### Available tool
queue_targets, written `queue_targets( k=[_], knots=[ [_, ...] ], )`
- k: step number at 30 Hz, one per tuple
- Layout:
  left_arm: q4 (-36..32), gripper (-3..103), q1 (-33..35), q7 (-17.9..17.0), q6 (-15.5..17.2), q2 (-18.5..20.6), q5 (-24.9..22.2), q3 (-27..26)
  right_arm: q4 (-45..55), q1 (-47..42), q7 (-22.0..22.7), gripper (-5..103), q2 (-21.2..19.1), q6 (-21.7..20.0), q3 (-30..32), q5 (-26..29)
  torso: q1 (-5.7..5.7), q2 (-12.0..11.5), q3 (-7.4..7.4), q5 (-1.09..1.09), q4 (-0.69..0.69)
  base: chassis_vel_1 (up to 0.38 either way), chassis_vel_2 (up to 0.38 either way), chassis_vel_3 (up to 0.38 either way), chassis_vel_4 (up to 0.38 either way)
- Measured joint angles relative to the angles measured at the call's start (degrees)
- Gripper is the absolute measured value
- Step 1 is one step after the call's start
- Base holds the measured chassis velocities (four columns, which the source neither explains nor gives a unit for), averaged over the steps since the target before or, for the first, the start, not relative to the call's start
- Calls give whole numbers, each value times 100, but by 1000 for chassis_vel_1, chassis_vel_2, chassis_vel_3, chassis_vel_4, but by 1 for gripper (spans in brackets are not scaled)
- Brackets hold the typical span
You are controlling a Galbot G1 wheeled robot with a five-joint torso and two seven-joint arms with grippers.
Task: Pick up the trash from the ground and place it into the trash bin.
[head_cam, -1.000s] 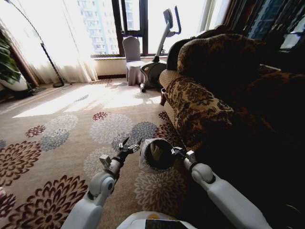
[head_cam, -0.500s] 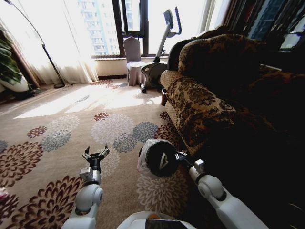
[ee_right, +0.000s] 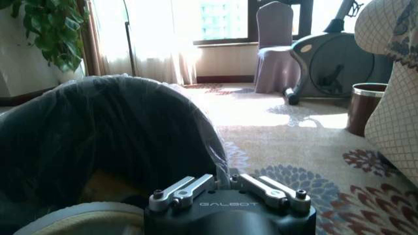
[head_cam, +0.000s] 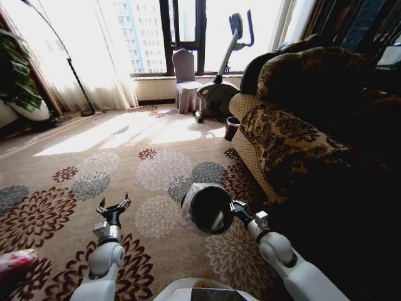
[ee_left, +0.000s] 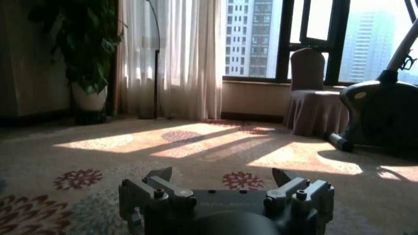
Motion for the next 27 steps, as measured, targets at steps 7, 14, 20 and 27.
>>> queue_targets(
  k=[7, 14, 20, 27],
  knots=[
    [-23, 100, -134, -16, 91, 95, -262, -96, 48, 26, 9, 1, 44, 96, 6, 9, -9, -24, -16, 6, -1, 123, 117, -107, -114],
    [95, 100, -189, -50, 113, 131, -302, -254, 73, 50, 10, 1, 77, 166, 10, -1, -12, -39, -27, 9, -4, -24, -15, 73, 58],
    [177, 100, -174, -11, 61, 237, -369, -420, 76, 48, 12, 1, 65, 192, 27, 2, -13, -40, -28, 7, -2, 61, 62, 53, 49],
    [197, 100, -152, -5, 35, 228, -408, -525, 75, -40, 2, 1, 148, 257, 25, -56, -13, -40, -28, 7, -3, 82, 84, 85, 93]
  ],
)
